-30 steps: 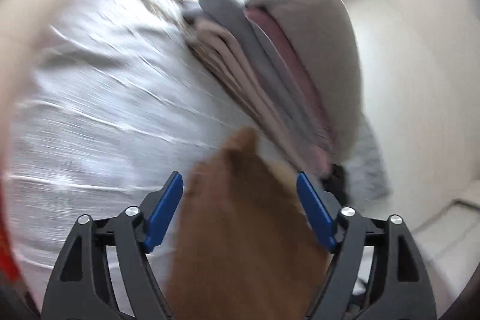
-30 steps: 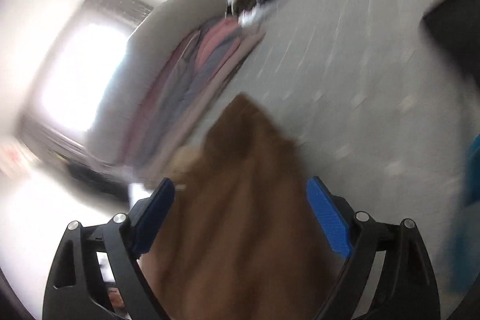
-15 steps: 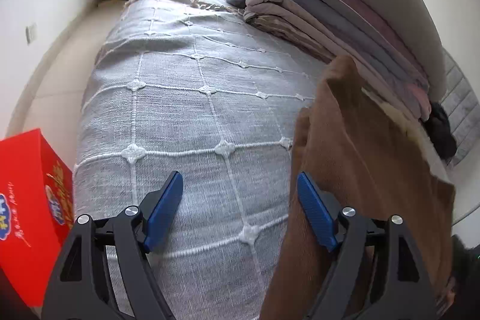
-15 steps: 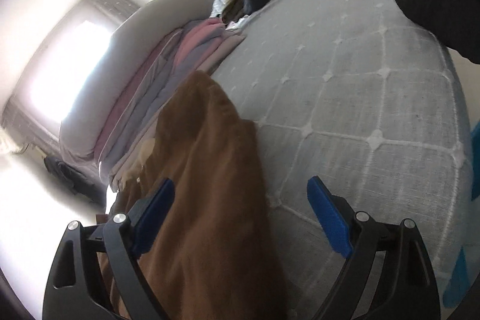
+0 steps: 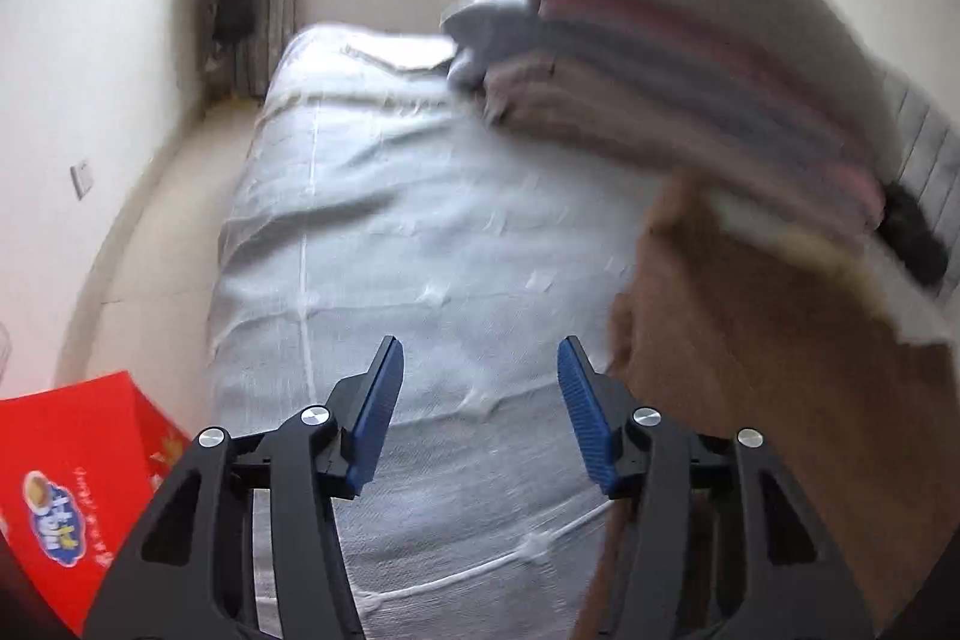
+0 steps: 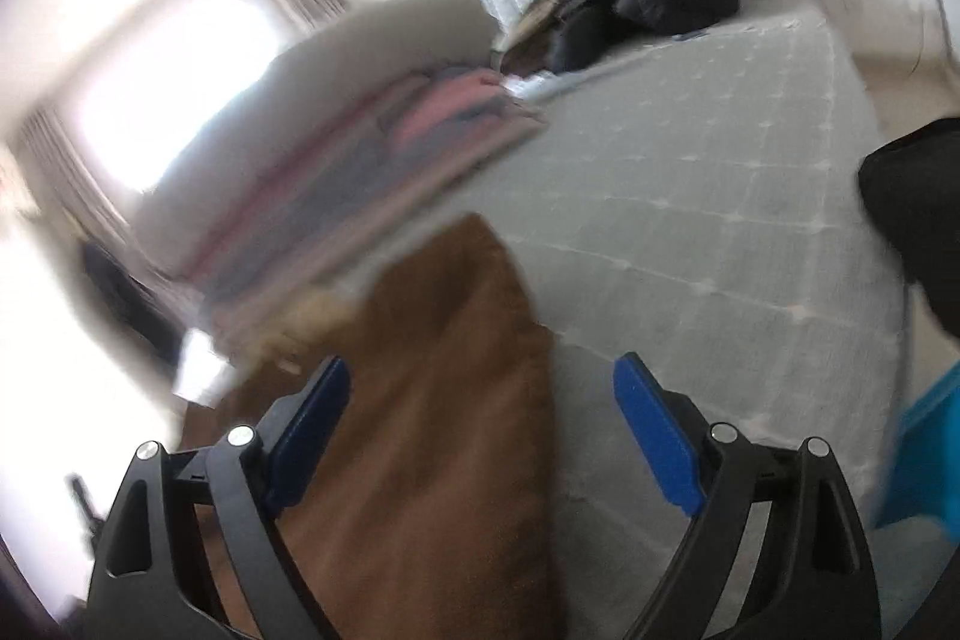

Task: Fold large clothes
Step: 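Lay the jacket flat on the bed and open both tools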

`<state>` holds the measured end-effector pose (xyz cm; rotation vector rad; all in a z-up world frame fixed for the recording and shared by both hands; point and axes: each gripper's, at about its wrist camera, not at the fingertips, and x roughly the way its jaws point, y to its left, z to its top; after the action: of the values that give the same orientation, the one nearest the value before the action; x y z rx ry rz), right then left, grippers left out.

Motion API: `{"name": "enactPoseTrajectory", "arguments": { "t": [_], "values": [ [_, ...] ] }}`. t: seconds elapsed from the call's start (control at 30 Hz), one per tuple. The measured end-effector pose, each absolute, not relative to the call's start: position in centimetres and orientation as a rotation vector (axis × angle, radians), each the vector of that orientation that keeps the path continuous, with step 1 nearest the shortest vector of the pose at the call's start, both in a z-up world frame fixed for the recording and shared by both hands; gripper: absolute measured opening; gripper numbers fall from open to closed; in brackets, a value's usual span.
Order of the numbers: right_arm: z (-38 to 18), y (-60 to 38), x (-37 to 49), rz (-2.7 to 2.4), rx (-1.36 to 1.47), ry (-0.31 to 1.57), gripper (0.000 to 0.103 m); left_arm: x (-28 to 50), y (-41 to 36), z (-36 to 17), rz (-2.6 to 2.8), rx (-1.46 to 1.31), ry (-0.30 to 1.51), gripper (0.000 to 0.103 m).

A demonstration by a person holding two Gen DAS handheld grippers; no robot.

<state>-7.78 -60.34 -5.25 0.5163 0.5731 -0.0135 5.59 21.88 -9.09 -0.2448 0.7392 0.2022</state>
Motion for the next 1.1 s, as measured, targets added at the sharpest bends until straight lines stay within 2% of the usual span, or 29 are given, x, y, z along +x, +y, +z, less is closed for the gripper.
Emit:
{"name": "enactPoseTrajectory", "arguments": {
  "t": [0.07,0.17,0.27,0.4,0.5,0.53,0.57,0.6,0.67,0.7,0.9,1.1],
  "values": [
    [-7.5,-59.8,-7.4,-0.035,0.481,0.655,0.084,6.1,22.1,-10.4,0.189,-0.256,0.804,0.050],
    [-9.2,-59.2,-8.1,-0.051,0.460,0.685,0.084,5.5,22.1,-9.7,0.172,-0.258,0.772,0.050],
    [-8.2,-58.6,-8.8,-0.080,0.420,0.673,0.084,5.2,21.4,-9.5,0.166,-0.201,0.769,0.050],
    [-4.5,-56.2,-10.6,-0.130,0.223,0.604,0.084,4.4,20.8,-8.0,0.254,-0.056,0.743,0.051],
    [-1.9,-54.1,-12.8,-0.091,0.202,0.502,0.085,3.4,20.1,-5.9,0.320,0.026,0.674,0.057],
    [-1.2,-53.1,-13.1,-0.063,0.207,0.491,0.090,2.9,19.8,-5.1,0.319,0.036,0.647,0.063],
    [-0.9,-52.5,-13.1,-0.038,0.216,0.493,0.092,2.4,19.3,-4.2,0.317,0.038,0.626,0.069],
    [-0.8,-51.6,-13.1,0.003,0.236,0.509,0.093,2.0,19.0,-3.7,0.305,0.032,0.617,0.071],
    [-1.1,-49.8,-12.7,0.063,0.272,0.563,0.093,1.1,18.0,-2.9,0.252,-0.001,0.635,0.084],
    [-1.4,-48.7,-12.4,0.097,0.293,0.596,0.093,0.8,17.4,-2.8,0.212,-0.025,0.654,0.086],
    [-2.7,-43.2,-10.7,0.152,0.261,0.711,0.093,-0.8,13.0,-3.4,0.047,-0.063,0.751,0.088],
    [-5.3,-43.1,-9.3,0.066,0.255,0.835,0.096,-1.9,9.0,-3.3,-0.040,0.024,0.729,0.088]
  ]
}}
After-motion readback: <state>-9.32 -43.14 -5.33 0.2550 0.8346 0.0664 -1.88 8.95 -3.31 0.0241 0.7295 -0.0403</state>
